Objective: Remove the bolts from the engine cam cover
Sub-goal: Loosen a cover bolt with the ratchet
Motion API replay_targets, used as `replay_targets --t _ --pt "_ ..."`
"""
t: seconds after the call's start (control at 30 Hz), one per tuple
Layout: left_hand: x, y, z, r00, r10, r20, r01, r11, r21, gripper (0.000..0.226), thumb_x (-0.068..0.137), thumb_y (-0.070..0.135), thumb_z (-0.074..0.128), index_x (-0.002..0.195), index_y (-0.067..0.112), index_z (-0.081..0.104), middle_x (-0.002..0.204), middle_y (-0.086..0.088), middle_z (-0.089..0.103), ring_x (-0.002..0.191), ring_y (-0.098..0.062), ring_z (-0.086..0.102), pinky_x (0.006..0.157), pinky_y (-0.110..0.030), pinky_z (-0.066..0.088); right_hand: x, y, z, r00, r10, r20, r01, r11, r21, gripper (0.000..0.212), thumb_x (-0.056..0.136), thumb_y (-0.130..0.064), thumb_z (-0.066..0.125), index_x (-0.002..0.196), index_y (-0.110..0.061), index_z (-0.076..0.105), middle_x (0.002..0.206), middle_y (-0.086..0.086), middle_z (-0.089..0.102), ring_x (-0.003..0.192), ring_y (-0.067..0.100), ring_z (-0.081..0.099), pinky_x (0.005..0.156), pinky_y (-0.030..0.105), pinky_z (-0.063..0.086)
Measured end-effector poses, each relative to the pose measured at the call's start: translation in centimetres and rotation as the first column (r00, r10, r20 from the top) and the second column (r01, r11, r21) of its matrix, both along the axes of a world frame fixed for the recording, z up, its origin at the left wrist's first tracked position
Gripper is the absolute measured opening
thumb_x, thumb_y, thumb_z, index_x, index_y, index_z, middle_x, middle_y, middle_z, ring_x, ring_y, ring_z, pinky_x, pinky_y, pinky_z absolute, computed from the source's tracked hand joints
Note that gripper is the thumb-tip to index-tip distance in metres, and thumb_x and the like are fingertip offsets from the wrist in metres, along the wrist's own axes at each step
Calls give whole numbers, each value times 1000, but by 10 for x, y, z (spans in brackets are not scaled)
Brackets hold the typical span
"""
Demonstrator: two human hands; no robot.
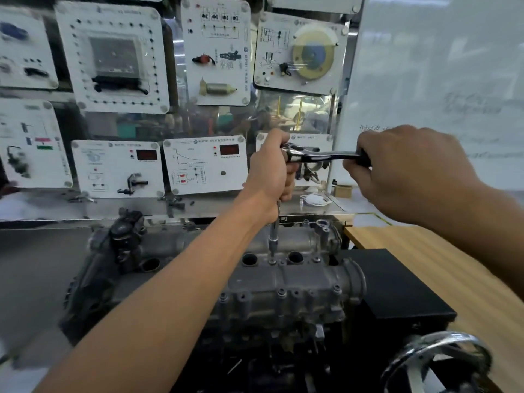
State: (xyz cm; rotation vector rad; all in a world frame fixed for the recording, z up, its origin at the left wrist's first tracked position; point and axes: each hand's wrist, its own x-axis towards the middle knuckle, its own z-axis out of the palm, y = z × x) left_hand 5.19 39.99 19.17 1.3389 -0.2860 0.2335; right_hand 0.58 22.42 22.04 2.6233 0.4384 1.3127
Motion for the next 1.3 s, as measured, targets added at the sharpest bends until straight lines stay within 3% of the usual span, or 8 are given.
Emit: replay_targets --t 0.17,0.33,0.53,0.67,0.9,1.03,1.2,1.3 --pt "3 -1 -5 1000 5 -25 -5 1000 -25 49 92 38 42 47 27 28 45 6 29 41 -13 16 41 -26 17 -10 4 -4 1000 -28 -9 28 1000 10 28 95 -44 47 81 -19 50 67 0 45 61 27 43 57 31 30" --pt "4 3 -9 999 15 -43 -17 999 -29 61 92 39 40 33 25 34 41 8 32 36 -11 20 40 -25 20 -15 14 -7 996 -62 -58 63 998 12 29 97 -45 45 82 -20 44 69 -1 40 64 26 41 59 33 29" --pt "4 1 -10 995 75 -60 -78 995 -55 49 89 41 43 43 25 35 42 7 31 36 -12 22 40 -27 21 -37 28 -1 988 -88 -128 92 995 31 23 93 -31 54 75 -18 49 64 -3 37 51 17 32 49 27 20" --pt "4 -1 -8 996 71 -49 -73 996 -40 61 89 42 42 33 21 51 41 9 33 36 -11 24 41 -27 23 -56 41 4 981 -97 -170 98 995 -7 38 91 -23 57 64 -23 29 65 -2 36 50 13 29 45 24 17" --pt "6 -3 -12 999 39 -21 -39 999 -4 50 89 48 45 53 18 61 44 9 34 40 -9 28 42 -25 26 -73 48 8 961 -79 -266 87 996 18 40 93 -23 55 65 -22 27 68 -3 35 52 12 30 45 26 19" --pt "5 -3 -11 1000 2 -27 -1 999 51 57 91 51 44 54 18 71 43 9 33 40 -9 27 45 -26 26 -72 46 7 957 -83 -277 93 995 25 42 93 -23 56 65 -23 24 68 -3 33 52 11 29 45 26 19" --pt "2 -5 -9 996 69 -49 -63 991 119 53 92 50 41 78 8 69 43 10 34 42 -9 29 50 -29 28 -73 46 6 956 -52 -288 68 997 45 37 92 -21 56 65 -22 31 67 -2 36 52 12 33 44 26 20" --pt "-1 -3 -8 992 113 -50 -109 990 89 44 91 46 43 60 21 62 43 9 36 42 -10 30 52 -31 29 -69 44 7 958 -37 -285 53 997 48 30 90 -20 58 67 -20 39 68 -1 40 53 15 39 44 26 21"
